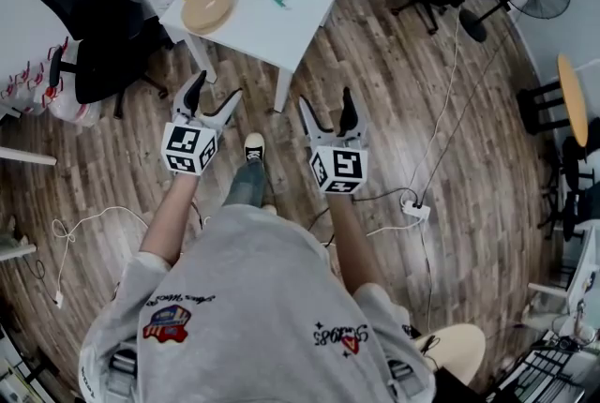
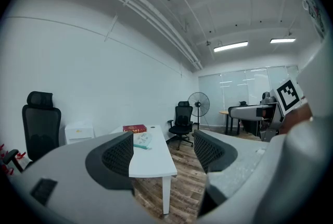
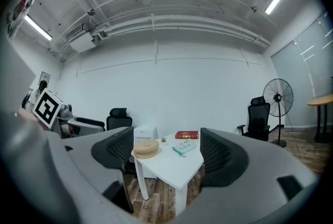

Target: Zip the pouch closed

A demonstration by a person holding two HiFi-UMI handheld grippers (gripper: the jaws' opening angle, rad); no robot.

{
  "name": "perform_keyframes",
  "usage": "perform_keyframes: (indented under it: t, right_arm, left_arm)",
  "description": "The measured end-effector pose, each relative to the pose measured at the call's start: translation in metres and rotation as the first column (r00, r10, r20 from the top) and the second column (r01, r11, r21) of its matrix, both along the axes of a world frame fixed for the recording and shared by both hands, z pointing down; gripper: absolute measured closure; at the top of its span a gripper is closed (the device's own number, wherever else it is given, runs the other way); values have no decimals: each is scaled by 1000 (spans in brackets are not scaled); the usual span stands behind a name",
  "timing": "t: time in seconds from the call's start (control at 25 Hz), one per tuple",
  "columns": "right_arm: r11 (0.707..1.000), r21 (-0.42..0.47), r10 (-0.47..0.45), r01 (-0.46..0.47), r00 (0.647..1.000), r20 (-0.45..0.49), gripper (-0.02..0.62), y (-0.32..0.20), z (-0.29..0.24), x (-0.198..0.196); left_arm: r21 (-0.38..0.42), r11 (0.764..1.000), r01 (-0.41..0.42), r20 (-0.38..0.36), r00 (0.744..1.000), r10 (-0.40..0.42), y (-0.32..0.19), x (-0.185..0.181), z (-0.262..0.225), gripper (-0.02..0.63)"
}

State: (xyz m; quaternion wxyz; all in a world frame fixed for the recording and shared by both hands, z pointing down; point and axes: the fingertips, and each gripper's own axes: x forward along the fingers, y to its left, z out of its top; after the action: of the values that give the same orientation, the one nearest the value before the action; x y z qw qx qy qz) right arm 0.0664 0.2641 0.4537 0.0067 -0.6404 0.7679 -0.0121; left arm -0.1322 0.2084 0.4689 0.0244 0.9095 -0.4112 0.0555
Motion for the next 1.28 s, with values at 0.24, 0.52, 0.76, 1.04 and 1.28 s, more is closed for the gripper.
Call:
perform_keyframes:
  t: [0.24, 0.52, 0.76, 1.04, 1.28]
  right_arm:
    - [1000, -15, 5, -6, 1000, -14, 215, -56, 6, 22]
    - [999, -43, 28, -29, 1000, -12, 224, -149, 7, 45]
    - [998, -65, 17, -19, 1000, -23, 239, -236, 4, 51]
    - [995, -99, -11, 8, 999, -35, 265, -327, 6, 44]
    - [993, -113, -33, 26, 998, -58, 318, -377, 9, 33]
  left_arm:
    - [-11, 1000, -5, -10, 1000, 4, -60, 23, 9, 258]
    - [-31, 999, -42, -10, 999, 41, -159, 50, 12, 258]
    - [-59, 996, -73, -13, 997, 73, -242, 69, 16, 258]
    - [-87, 992, -92, -31, 995, 90, -322, 70, 22, 258]
    - [-98, 990, -105, -62, 993, 99, -368, 70, 24, 258]
